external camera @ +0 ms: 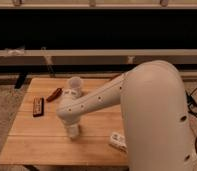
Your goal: Wipe the white sponge on the table
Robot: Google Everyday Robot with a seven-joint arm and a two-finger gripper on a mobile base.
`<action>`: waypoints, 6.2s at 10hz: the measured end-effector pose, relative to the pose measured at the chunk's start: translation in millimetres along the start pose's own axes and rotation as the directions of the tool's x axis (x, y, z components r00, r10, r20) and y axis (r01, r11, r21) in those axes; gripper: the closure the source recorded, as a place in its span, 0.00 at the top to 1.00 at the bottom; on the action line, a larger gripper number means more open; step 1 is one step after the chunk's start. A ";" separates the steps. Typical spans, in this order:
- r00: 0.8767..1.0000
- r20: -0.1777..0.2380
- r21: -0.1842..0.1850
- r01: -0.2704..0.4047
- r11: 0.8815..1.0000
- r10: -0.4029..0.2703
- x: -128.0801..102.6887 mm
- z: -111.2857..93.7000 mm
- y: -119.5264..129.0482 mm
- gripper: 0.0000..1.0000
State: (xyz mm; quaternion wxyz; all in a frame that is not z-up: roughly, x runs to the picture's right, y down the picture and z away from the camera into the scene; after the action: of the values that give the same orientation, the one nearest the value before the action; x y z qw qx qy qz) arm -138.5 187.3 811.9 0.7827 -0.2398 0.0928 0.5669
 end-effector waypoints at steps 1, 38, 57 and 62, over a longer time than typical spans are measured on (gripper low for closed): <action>0.999 0.038 -0.001 -0.015 1.000 0.015 -7.9 -1.4 -8.9 0.00; 0.972 0.157 0.017 0.176 0.984 -0.176 -37.9 21.5 57.4 0.00; 0.978 0.152 0.102 0.128 0.986 -0.143 -78.2 11.6 -6.0 0.35; 0.959 0.062 0.153 0.266 0.952 -0.278 -42.0 -28.0 -9.6 0.79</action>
State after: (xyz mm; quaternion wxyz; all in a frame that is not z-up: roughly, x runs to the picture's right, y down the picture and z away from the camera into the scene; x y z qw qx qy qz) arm -140.3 136.1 807.8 0.8716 -0.1697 0.0668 0.4551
